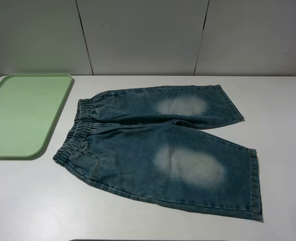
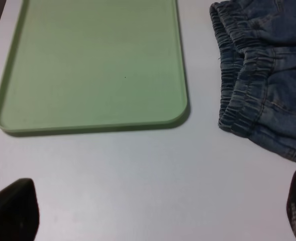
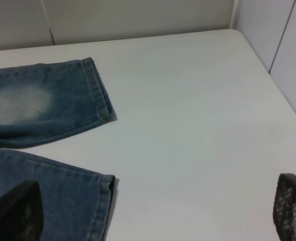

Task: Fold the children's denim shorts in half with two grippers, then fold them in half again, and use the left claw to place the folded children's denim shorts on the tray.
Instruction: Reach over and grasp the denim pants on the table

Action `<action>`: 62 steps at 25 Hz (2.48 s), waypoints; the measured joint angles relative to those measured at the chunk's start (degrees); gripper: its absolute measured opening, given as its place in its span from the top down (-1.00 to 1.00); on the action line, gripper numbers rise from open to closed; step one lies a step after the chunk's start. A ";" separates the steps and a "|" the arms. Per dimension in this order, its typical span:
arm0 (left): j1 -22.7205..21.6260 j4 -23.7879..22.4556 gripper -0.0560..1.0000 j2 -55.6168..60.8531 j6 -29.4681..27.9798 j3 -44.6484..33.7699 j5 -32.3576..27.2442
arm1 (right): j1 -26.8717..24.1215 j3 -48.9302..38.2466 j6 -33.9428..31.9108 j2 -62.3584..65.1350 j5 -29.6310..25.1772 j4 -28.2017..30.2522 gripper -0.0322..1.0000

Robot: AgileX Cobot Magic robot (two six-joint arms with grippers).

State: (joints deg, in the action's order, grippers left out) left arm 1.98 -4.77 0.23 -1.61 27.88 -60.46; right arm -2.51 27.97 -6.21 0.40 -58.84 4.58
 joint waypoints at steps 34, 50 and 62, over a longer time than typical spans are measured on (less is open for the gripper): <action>0.00 0.00 -0.98 -7.62 2.83 5.99 -2.21 | 0.00 4.03 2.86 -15.06 0.00 -5.25 -0.41; 17.33 -1.11 -0.96 -36.81 6.32 16.86 -2.00 | 13.98 5.50 12.35 -33.24 2.44 -10.15 -0.41; 35.24 -8.88 -0.96 -52.37 8.46 17.07 -2.23 | 30.01 5.50 14.72 -49.07 3.09 -2.82 -0.41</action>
State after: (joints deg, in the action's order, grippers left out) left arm 37.23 -13.64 -52.14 6.85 44.95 -62.69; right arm 27.51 33.47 8.50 -48.67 -55.74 1.76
